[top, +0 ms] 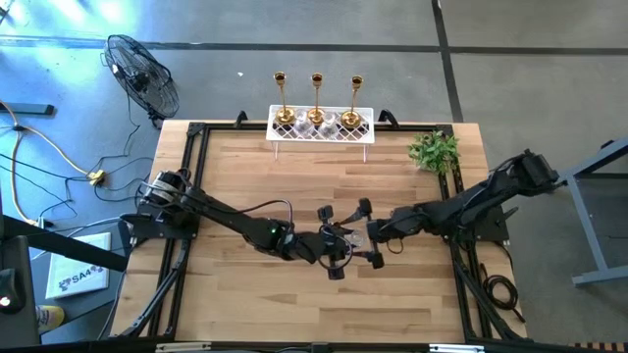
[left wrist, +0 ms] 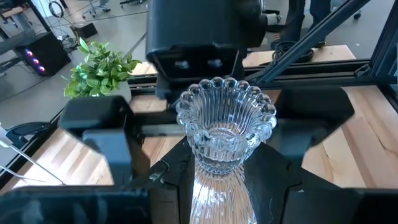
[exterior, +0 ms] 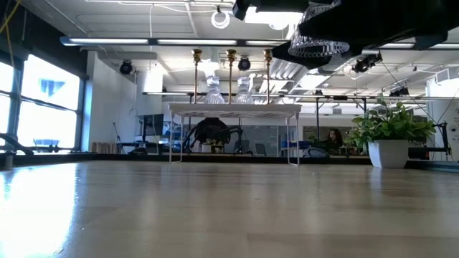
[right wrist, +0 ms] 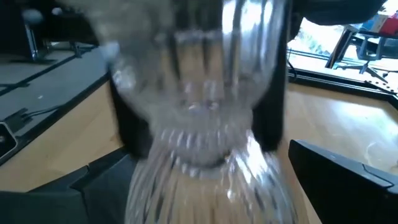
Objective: Pick & Place candle stick holders
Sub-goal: Put the glass candle holder on the shelf
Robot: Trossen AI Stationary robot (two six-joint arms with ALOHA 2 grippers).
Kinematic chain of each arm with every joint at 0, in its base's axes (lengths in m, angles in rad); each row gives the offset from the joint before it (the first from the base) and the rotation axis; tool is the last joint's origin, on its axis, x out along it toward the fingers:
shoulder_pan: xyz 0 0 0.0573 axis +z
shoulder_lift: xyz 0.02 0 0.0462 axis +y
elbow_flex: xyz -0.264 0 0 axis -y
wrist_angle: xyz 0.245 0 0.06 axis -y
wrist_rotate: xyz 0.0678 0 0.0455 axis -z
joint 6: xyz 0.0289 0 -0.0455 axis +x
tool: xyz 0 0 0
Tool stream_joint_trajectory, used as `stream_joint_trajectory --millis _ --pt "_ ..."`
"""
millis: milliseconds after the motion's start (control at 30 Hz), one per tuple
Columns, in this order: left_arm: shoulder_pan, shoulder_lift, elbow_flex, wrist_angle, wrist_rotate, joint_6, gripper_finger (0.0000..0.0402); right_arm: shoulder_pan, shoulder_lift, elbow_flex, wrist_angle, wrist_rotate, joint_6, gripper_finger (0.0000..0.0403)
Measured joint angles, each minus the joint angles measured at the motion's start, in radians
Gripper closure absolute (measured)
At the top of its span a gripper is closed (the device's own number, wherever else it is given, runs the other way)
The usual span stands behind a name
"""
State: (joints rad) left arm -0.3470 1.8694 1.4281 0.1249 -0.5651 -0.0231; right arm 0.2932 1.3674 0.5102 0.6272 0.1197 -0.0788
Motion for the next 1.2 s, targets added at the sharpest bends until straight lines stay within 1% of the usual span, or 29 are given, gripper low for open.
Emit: stream_joint_trajectory --millis 200,567,700,733,833,900,967,1200 --pt "0.000 0.000 0.000 0.000 0.006 0.001 0.0296 -0.012 0.041 0.029 0.001 -0.030 0.000 0.0016" --pt "0.000 0.000 0.000 -0.018 0.006 -0.001 0.0296 -0.012 0.040 0.030 -0.002 -0.028 -0.005 0.0016" --pt "0.000 0.000 0.000 -0.023 0.007 -0.005 0.0296 0.010 0.040 0.030 -0.002 -0.040 -0.020 0.0016" --pt "0.000 0.000 0.000 -0.023 0.010 -0.007 0.0296 0.017 0.040 0.030 -0.002 -0.024 -0.028 0.0016" --pt "0.000 0.000 0.000 -0.023 0.009 -0.008 0.0296 0.041 0.040 0.030 -0.003 0.074 -0.045 0.0018" --pt "0.000 0.000 0.000 -0.023 0.009 -0.008 0.0296 0.051 0.040 0.030 -0.004 0.120 -0.064 0.0026" --pt "0.000 0.000 0.000 -0.023 0.008 -0.007 0.0296 0.057 0.040 0.030 -0.003 0.137 -0.079 0.0040" --pt "-0.001 0.000 0.000 -0.025 0.009 -0.007 0.0296 0.056 0.040 0.030 -0.001 0.083 -0.075 0.0108"
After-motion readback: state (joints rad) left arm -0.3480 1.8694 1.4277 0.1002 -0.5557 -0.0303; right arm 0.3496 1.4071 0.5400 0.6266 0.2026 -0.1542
